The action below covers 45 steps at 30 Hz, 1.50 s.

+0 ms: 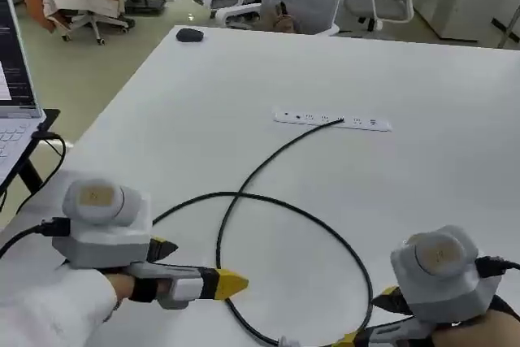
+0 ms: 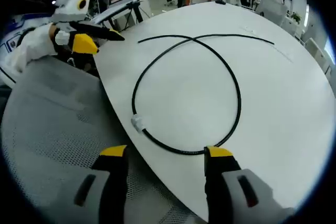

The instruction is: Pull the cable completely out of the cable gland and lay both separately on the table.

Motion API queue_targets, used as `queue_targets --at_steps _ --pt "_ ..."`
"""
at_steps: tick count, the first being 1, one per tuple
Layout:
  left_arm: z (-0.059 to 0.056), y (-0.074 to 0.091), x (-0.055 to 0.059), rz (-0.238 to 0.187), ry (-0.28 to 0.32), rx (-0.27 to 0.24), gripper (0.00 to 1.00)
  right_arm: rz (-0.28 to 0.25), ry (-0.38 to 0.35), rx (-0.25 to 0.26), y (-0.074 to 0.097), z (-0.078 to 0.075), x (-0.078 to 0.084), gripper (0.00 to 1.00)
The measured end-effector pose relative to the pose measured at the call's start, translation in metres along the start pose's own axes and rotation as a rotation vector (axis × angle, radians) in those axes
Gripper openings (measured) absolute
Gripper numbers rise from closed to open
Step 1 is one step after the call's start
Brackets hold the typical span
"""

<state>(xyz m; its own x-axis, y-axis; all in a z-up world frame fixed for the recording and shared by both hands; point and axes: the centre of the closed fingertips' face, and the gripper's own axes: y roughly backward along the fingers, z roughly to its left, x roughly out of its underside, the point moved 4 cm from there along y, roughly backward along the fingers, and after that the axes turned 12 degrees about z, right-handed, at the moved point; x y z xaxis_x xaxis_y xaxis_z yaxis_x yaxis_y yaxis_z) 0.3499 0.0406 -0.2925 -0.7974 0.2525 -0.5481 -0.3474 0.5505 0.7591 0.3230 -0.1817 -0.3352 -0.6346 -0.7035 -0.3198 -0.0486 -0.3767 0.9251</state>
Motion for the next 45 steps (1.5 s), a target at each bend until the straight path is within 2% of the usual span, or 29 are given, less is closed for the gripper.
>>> queue_targets --at_steps 5,11,17,28,30,31,34,36,39,43,45 --pt "0.001 0.001 0.001 -0.004 0.011 -0.002 0.83 -0.001 -0.025 -0.007 0.000 -0.001 0.003 0.59" --pt "-0.001 0.000 0.002 0.009 -0.005 0.002 0.83 -0.016 -0.030 0.001 0.002 -0.003 0.001 0.59" --pt "0.000 0.001 0.001 0.002 -0.004 -0.001 0.83 -0.014 -0.024 0.003 0.002 -0.002 0.000 0.58" --pt "0.002 0.000 -0.001 -0.014 0.002 0.000 0.80 -0.049 0.002 0.001 0.002 0.001 -0.008 0.56" --pt "0.002 0.000 -0.002 -0.024 -0.002 -0.002 0.80 -0.079 0.014 0.038 0.005 -0.003 -0.012 0.54" --pt "0.002 0.001 -0.004 -0.036 -0.001 -0.004 0.79 -0.116 0.034 0.067 0.008 -0.007 -0.018 0.54" --pt "0.001 0.002 -0.009 -0.061 -0.005 -0.008 0.79 -0.140 0.031 0.072 0.009 -0.008 -0.020 0.53" --pt "0.001 0.001 -0.009 -0.065 -0.007 -0.008 0.77 -0.138 0.035 0.082 0.006 -0.008 -0.018 0.53" --pt "-0.006 -0.003 -0.006 -0.053 -0.009 0.010 0.77 -0.122 0.089 0.097 0.004 -0.005 -0.018 0.53" --pt "-0.015 -0.004 -0.006 -0.044 -0.063 0.015 0.77 -0.124 0.152 0.069 -0.001 0.006 -0.022 0.52" --pt "-0.019 -0.005 -0.009 -0.053 -0.080 0.043 0.77 -0.112 0.170 0.066 -0.002 0.009 -0.022 0.53"
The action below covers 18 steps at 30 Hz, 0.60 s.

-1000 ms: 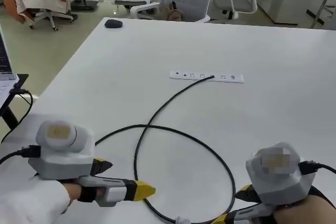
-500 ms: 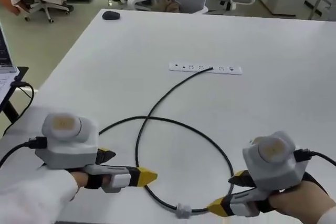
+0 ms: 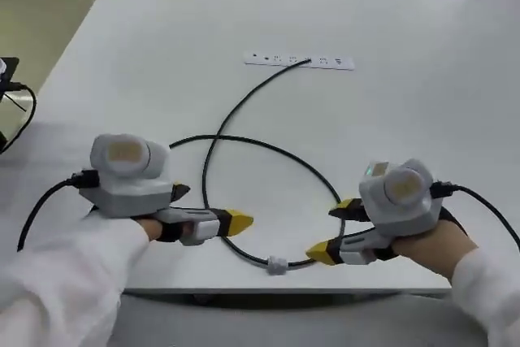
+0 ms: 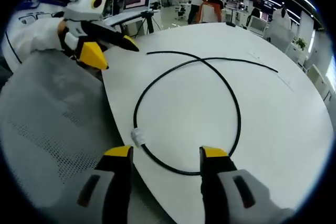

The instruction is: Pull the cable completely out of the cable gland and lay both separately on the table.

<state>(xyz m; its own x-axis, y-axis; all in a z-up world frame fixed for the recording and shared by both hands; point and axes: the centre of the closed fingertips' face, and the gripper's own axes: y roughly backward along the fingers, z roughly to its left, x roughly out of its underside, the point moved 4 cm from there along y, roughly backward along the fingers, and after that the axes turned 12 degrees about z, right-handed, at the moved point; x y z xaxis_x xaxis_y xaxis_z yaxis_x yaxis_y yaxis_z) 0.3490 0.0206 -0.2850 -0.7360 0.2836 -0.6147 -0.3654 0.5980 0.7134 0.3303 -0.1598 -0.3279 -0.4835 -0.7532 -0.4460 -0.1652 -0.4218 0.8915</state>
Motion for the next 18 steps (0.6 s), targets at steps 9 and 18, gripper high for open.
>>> queue_targets --at_steps 9,18 --pt "-0.009 0.003 0.001 0.010 -0.055 0.003 0.82 -0.086 -0.100 -0.034 0.009 -0.004 -0.009 0.54" --pt "-0.008 0.006 -0.009 -0.029 -0.099 -0.006 0.82 -0.073 -0.018 -0.076 0.002 0.011 -0.015 0.53"
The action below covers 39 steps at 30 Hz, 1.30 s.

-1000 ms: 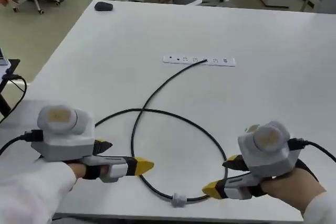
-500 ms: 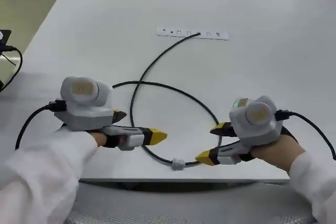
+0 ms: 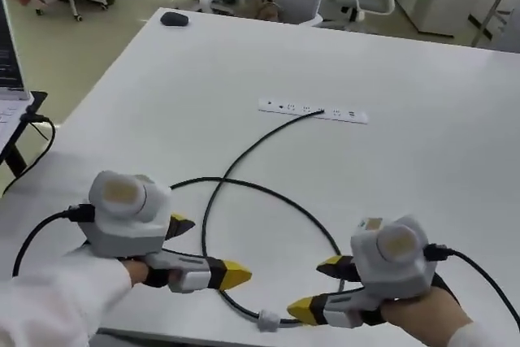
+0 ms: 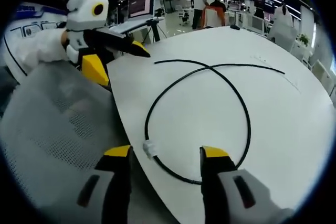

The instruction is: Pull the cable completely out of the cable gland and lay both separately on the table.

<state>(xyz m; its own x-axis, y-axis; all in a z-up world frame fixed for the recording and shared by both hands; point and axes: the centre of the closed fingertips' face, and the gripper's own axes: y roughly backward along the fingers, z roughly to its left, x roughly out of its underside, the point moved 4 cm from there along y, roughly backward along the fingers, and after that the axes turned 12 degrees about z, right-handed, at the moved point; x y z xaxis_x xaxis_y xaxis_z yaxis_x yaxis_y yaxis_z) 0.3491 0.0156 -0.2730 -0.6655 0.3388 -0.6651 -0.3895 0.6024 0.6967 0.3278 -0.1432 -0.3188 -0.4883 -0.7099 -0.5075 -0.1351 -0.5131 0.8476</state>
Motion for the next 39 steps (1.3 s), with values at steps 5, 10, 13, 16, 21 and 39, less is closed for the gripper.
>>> queue_targets --at_steps 5,10,13,16,21,39 --pt "-0.002 0.004 -0.003 -0.033 0.009 0.006 0.81 0.055 0.054 -0.038 -0.011 0.008 0.004 0.51" --pt "0.004 0.007 -0.005 -0.053 0.031 -0.007 0.80 0.033 0.073 -0.056 -0.019 0.012 -0.005 0.47" --pt "0.005 0.008 -0.008 -0.071 0.034 -0.007 0.80 0.059 0.118 -0.058 -0.024 0.014 -0.002 0.44" --pt "0.005 0.006 -0.009 -0.071 0.031 -0.002 0.79 0.077 0.132 -0.055 -0.029 0.012 0.001 0.43" --pt "0.007 0.009 -0.012 -0.090 0.038 -0.003 0.78 0.132 0.179 -0.081 -0.043 0.010 0.011 0.35" --pt "0.006 0.010 -0.012 -0.098 0.050 0.010 0.72 0.188 0.309 -0.082 -0.068 0.021 0.015 0.14"
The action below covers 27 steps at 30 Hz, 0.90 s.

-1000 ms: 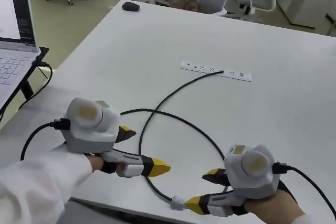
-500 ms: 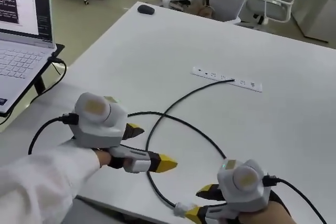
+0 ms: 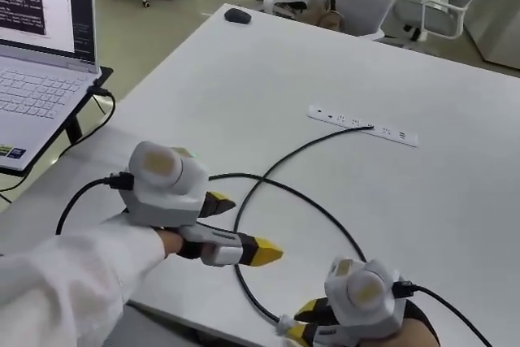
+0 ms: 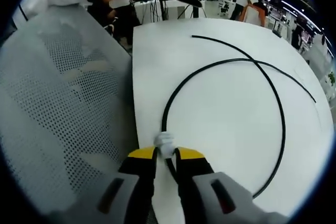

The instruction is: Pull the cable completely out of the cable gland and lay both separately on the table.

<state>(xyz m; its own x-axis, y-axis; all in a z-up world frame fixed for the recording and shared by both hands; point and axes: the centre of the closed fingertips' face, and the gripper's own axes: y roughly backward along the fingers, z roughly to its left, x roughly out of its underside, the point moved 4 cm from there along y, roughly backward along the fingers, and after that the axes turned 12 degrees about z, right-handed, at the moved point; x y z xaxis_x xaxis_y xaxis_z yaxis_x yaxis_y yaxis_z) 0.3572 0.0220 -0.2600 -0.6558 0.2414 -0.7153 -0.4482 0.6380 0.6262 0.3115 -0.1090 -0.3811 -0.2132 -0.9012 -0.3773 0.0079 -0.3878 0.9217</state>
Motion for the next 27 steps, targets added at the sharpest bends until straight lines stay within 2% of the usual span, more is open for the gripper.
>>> queue_targets --at_steps 3,7,11,12,14,16,18,24,27 --pt "0.000 0.000 0.000 0.000 0.002 -0.003 0.72 0.014 -0.001 -0.001 -0.003 -0.001 0.003 0.13" --pt "-0.001 0.001 -0.001 -0.007 0.005 -0.002 0.72 0.000 -0.018 -0.002 -0.003 -0.004 0.003 0.13" --pt "-0.001 0.001 -0.001 -0.007 0.000 0.003 0.70 -0.020 -0.074 -0.021 0.000 -0.010 0.005 0.12" --pt "-0.002 0.001 -0.001 -0.008 -0.001 0.006 0.70 -0.029 -0.079 -0.022 0.002 -0.006 0.002 0.12" --pt "-0.003 0.001 -0.002 -0.010 -0.006 0.013 0.68 -0.058 -0.088 -0.028 0.013 -0.001 -0.007 0.12" --pt "-0.005 0.000 -0.002 -0.008 -0.015 0.021 0.66 -0.077 -0.086 -0.023 0.022 -0.002 -0.011 0.12" --pt "-0.009 -0.001 -0.001 0.000 -0.038 0.043 0.62 -0.105 -0.077 -0.013 0.026 -0.006 -0.014 0.12" --pt "-0.023 -0.006 0.001 0.020 -0.111 0.102 0.55 -0.171 -0.059 -0.016 0.063 -0.001 -0.033 0.11" --pt "-0.030 -0.006 0.002 0.017 -0.110 0.154 0.51 -0.200 -0.039 -0.013 0.077 -0.004 -0.039 0.11"
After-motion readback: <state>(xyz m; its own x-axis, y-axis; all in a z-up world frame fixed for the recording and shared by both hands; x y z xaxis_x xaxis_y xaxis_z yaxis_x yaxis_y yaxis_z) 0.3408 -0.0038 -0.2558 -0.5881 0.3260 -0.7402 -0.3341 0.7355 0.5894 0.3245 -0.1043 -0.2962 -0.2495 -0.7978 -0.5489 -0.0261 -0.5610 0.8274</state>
